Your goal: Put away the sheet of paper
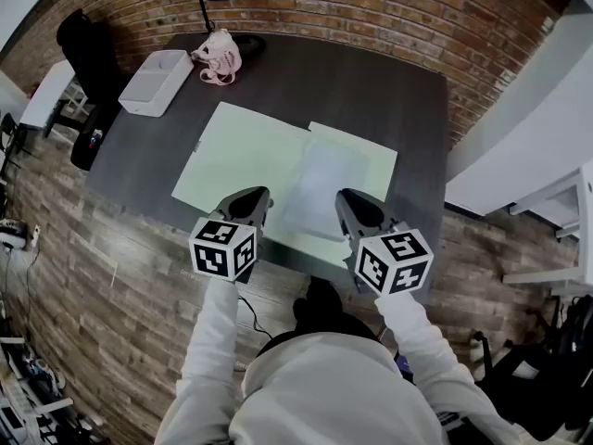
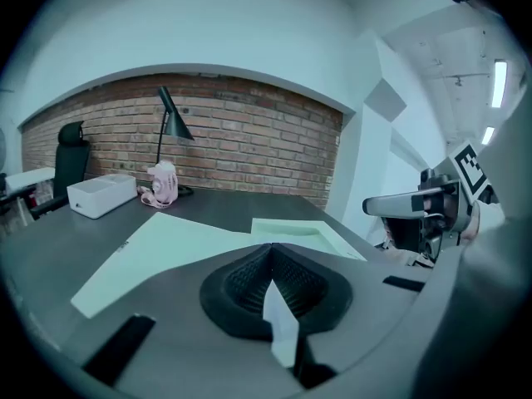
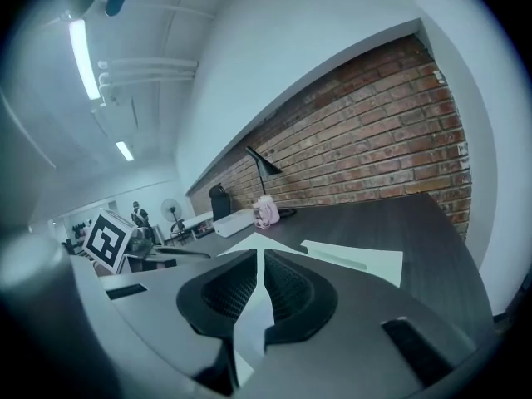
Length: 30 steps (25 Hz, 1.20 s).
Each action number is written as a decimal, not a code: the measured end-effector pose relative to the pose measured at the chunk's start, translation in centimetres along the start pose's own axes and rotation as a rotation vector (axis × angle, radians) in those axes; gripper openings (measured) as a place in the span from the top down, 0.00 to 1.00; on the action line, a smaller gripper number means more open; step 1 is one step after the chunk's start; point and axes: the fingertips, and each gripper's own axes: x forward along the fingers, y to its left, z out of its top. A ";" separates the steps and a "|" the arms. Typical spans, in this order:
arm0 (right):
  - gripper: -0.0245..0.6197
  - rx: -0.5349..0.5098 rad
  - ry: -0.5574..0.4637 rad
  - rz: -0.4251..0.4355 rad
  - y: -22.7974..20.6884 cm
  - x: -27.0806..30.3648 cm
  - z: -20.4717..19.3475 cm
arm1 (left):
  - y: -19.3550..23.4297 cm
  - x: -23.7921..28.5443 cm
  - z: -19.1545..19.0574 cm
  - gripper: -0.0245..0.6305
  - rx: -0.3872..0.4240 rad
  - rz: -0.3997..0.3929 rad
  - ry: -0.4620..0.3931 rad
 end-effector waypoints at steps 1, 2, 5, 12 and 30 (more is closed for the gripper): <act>0.88 -0.008 -0.004 0.005 0.2 -0.1 0.1 | 0.1 -0.6 0.2 0.93 -0.005 0.014 -0.017; 0.89 -0.016 -0.008 0.010 0.5 -0.2 0.2 | 0.3 -1.3 0.5 0.93 -0.010 0.029 -0.034; 0.91 -0.037 -0.017 0.024 1.1 -0.5 0.4 | 0.7 -3.2 1.1 0.93 -0.025 0.075 -0.082; 0.92 -0.077 -0.039 0.040 2.2 -1.4 0.6 | 1.4 -7.8 1.8 0.93 -0.048 0.166 -0.169; 0.92 -0.157 -0.063 0.059 4.0 -2.4 0.3 | 2.2 -14.2 0.3 0.93 -0.098 0.288 -0.235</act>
